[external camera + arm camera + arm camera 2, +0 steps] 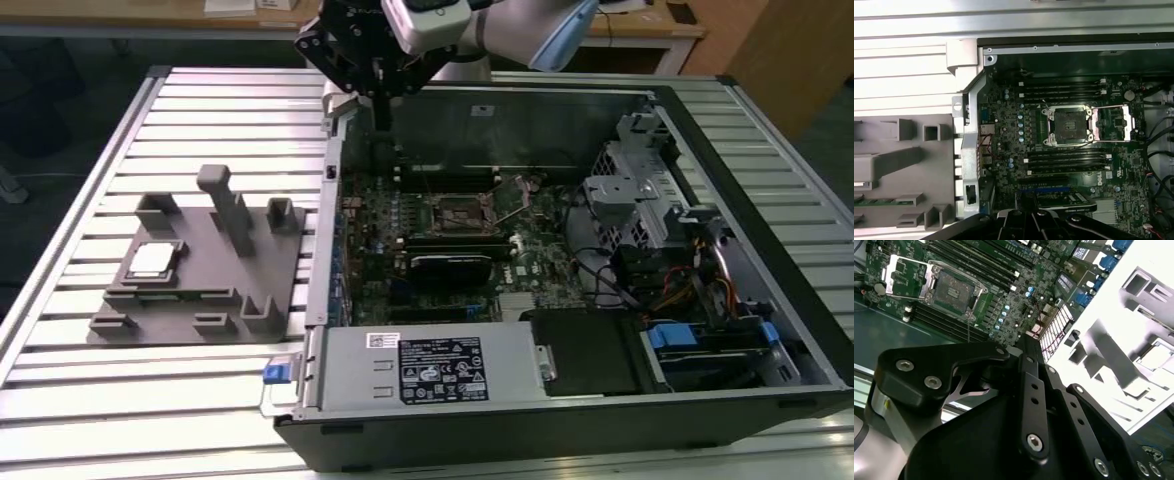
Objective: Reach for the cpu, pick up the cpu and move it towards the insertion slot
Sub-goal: 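Reach for the cpu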
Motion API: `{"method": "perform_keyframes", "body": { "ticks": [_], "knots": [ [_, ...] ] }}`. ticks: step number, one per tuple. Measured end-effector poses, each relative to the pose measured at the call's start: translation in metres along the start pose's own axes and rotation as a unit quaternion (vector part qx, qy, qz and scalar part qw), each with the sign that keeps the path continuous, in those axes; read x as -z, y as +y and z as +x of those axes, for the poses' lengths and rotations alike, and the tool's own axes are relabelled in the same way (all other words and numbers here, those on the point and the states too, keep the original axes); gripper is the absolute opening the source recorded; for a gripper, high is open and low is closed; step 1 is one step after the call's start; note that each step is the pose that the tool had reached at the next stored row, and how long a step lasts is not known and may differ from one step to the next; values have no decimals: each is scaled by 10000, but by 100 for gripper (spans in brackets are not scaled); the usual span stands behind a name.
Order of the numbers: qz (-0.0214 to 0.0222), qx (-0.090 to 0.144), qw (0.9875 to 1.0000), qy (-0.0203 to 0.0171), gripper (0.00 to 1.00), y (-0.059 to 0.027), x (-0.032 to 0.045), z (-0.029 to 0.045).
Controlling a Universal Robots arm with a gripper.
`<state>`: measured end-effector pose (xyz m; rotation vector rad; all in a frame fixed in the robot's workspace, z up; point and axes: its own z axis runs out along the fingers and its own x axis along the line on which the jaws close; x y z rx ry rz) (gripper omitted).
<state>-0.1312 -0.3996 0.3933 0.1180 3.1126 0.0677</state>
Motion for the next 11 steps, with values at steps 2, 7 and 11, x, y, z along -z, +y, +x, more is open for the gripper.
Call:
{"method": "perform_keyframes", "body": {
  "ticks": [2,7,11],
  "knots": [
    [0,0,10000,0,11,-3,0,17],
    [0,0,10000,0,11,-9,2,49],
    [0,0,10000,0,11,-13,3,76]
  ]
}}
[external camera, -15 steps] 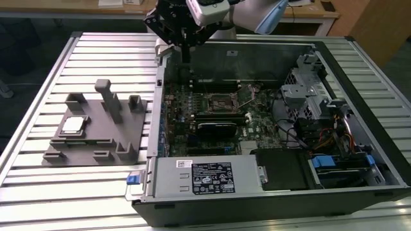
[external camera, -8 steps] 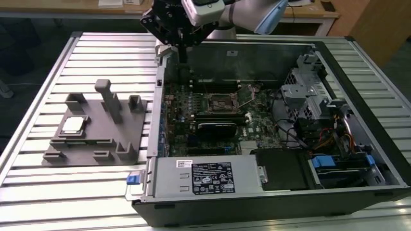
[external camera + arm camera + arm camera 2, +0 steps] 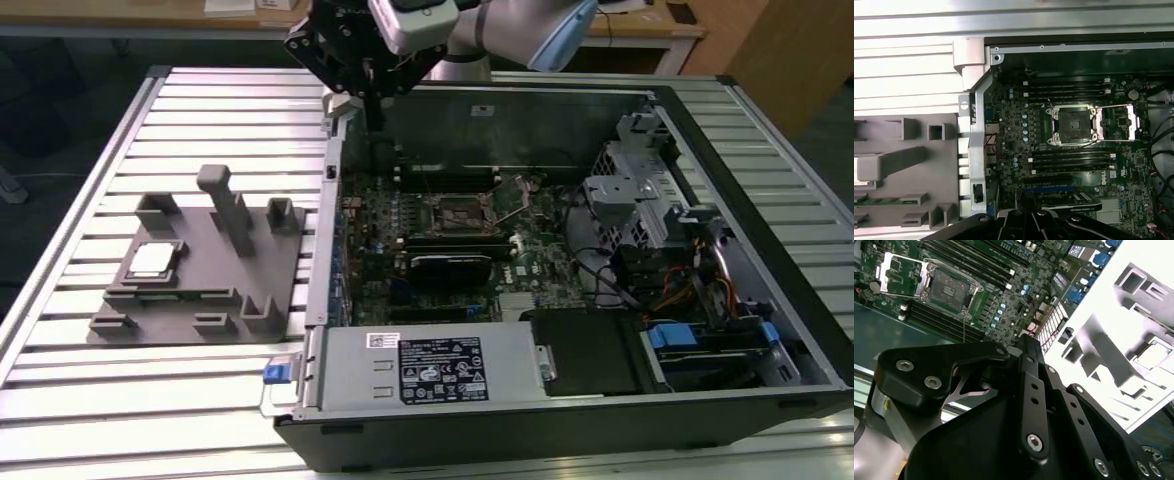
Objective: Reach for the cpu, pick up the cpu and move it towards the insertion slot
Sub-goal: 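Reach for the cpu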
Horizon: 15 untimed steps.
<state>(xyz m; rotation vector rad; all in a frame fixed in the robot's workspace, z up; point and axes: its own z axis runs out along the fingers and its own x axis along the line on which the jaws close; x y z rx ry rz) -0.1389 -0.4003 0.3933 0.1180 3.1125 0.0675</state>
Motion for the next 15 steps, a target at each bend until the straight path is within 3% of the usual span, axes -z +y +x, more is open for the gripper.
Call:
{"method": "perform_keyframes", "body": {
  "ticks": [15],
  "knots": [
    [0,0,10000,-1,11,-9,3,108]
  ]
}}
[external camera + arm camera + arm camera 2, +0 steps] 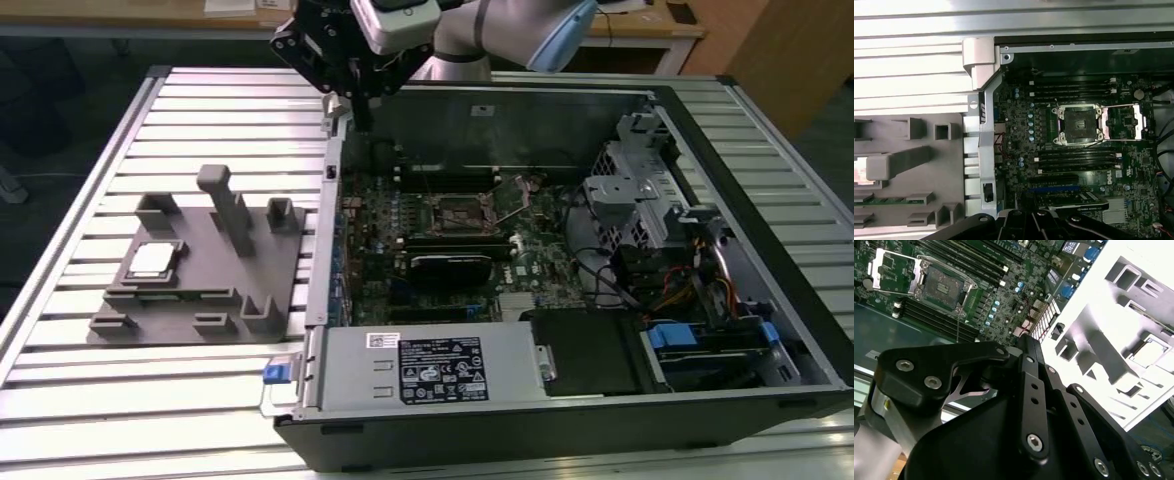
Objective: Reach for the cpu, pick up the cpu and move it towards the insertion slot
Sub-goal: 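Reach for the cpu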
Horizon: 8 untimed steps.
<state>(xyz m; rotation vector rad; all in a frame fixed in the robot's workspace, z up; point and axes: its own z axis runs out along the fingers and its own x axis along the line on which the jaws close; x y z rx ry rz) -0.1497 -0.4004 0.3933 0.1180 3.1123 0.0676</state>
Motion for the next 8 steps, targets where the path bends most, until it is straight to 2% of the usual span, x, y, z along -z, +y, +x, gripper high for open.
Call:
{"method": "perform_keyframes", "body": {
  "ticks": [8],
  "knots": [
    [0,0,10000,0,11,-6,1,60]
  ]
}}
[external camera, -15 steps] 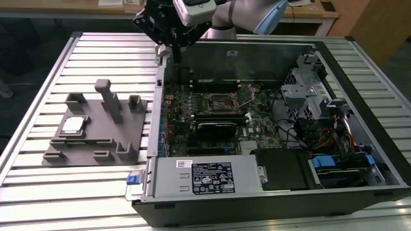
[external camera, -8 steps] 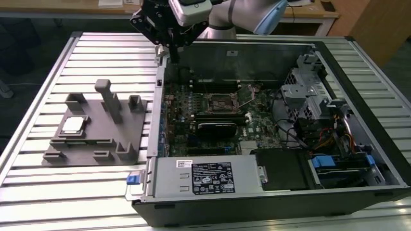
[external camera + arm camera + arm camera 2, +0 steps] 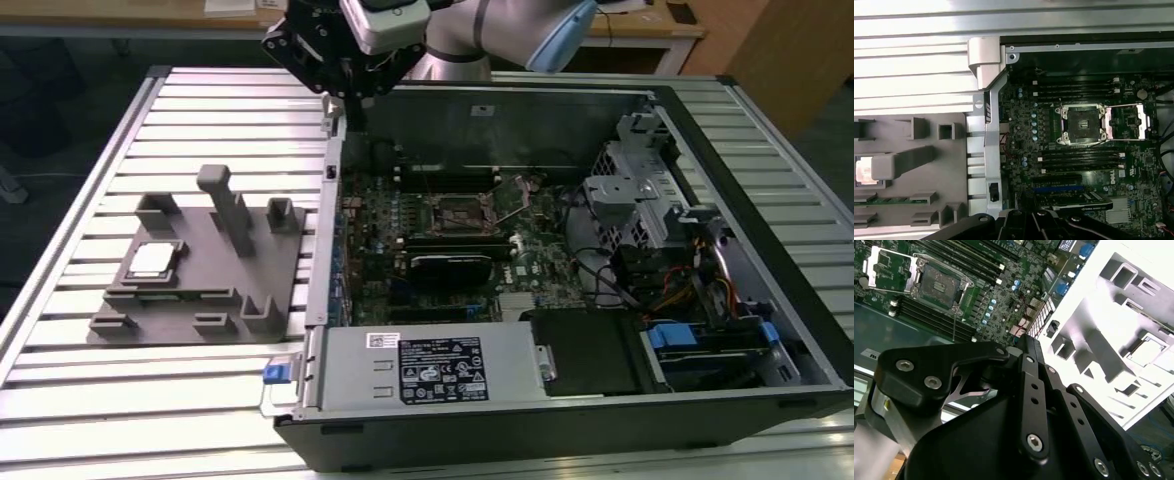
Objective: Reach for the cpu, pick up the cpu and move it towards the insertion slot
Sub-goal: 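Reach for the cpu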
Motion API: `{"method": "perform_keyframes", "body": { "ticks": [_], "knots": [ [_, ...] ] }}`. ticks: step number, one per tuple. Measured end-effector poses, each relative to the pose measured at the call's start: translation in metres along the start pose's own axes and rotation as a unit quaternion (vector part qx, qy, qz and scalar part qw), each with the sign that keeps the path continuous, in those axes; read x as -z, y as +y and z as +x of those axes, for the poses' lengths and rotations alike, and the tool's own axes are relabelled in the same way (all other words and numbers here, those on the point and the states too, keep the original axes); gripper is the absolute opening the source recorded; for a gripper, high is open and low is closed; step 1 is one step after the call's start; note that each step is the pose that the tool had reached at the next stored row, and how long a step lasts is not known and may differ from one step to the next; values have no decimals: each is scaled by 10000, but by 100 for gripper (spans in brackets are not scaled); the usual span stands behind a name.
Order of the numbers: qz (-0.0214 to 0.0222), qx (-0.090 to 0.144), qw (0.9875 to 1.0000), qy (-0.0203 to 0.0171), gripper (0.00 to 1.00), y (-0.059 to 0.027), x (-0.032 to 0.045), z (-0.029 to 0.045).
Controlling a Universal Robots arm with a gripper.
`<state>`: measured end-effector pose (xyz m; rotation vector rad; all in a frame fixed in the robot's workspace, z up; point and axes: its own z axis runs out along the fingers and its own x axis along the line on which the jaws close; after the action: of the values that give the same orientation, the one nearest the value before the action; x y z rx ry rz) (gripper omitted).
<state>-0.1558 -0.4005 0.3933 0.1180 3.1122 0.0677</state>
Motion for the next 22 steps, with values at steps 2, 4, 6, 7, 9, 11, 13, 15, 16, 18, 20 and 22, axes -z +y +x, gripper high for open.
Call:
{"method": "perform_keyframes", "body": {
  "ticks": [2,4,6,7,9,11,13,15,16,18,20,22],
  "knots": [
    [0,0,10000,0,11,-1,1,16],
    [0,0,10000,-1,11,-3,1,31],
    [0,0,10000,-1,11,-5,2,49],
    [0,0,10000,-2,11,-5,2,59],
    [0,1,10000,-3,11,-7,2,81],
    [0,0,10000,-4,11,-10,3,104],
    [0,0,10000,-5,11,-11,4,127],
    [0,0,10000,-5,11,-13,5,149],
    [0,0,10000,-6,11,-14,5,159],
    [0,0,10000,-6,11,-16,5,179],
    [0,0,10000,-6,11,-18,6,197],
    [0,1,10000,-7,11,-20,6,215]
  ]
}}
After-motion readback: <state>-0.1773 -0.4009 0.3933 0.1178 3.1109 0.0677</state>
